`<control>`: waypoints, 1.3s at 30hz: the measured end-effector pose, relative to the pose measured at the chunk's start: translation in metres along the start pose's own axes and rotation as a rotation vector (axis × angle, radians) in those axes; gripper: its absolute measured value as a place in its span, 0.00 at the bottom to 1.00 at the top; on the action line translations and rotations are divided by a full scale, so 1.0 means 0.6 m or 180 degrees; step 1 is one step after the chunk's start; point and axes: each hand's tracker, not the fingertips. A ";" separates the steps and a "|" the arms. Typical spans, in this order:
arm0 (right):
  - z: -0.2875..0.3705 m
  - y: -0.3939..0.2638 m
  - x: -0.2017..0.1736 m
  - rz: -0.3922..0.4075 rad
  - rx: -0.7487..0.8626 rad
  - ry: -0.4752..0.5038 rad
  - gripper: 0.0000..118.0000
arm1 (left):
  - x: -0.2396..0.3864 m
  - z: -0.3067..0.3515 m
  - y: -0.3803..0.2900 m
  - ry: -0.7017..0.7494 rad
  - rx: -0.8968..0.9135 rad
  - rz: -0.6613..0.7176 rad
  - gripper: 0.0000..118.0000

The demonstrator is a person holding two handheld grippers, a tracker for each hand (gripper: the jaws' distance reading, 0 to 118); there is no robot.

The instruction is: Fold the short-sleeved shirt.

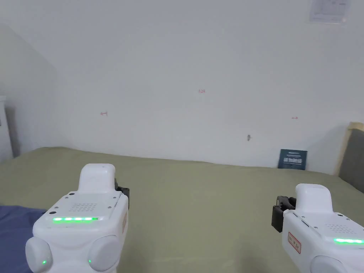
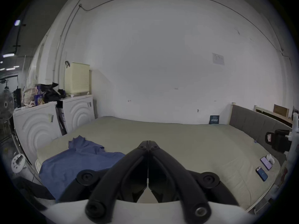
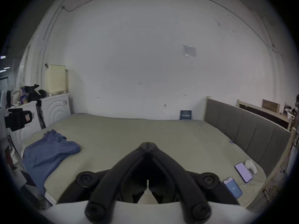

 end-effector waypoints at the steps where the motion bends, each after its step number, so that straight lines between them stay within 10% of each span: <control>1: -0.004 0.008 -0.023 -0.0003 0.0023 0.0144 0.01 | -0.020 0.010 0.004 0.0086 0.0031 0.0029 0.00; 17: 0.001 0.011 -0.434 0.0278 0.0000 0.2230 0.01 | -0.315 0.226 -0.032 0.1695 -0.0123 0.0375 0.00; 24: -0.025 0.003 -0.402 0.0247 -0.0024 0.2137 0.01 | -0.328 0.177 -0.053 0.1527 -0.0373 0.0278 0.00; 34: -0.132 -0.051 -0.235 0.0356 -0.0386 0.1384 0.01 | -0.387 -0.174 -0.016 0.0451 -0.1322 -0.0273 0.01; 36: -0.152 -0.065 -0.202 0.0349 -0.0470 0.1246 0.01 | -0.404 -0.269 -0.002 0.0098 -0.1522 -0.0237 0.46; 37: -0.163 -0.072 -0.184 0.0314 -0.0530 0.1194 0.01 | -0.419 -0.318 -0.002 -0.0161 -0.1723 -0.0036 0.46; 39: -0.179 -0.093 -0.153 0.0262 -0.0649 0.1089 0.01 | -0.441 -0.416 -0.019 -0.0398 -0.2192 0.0284 0.82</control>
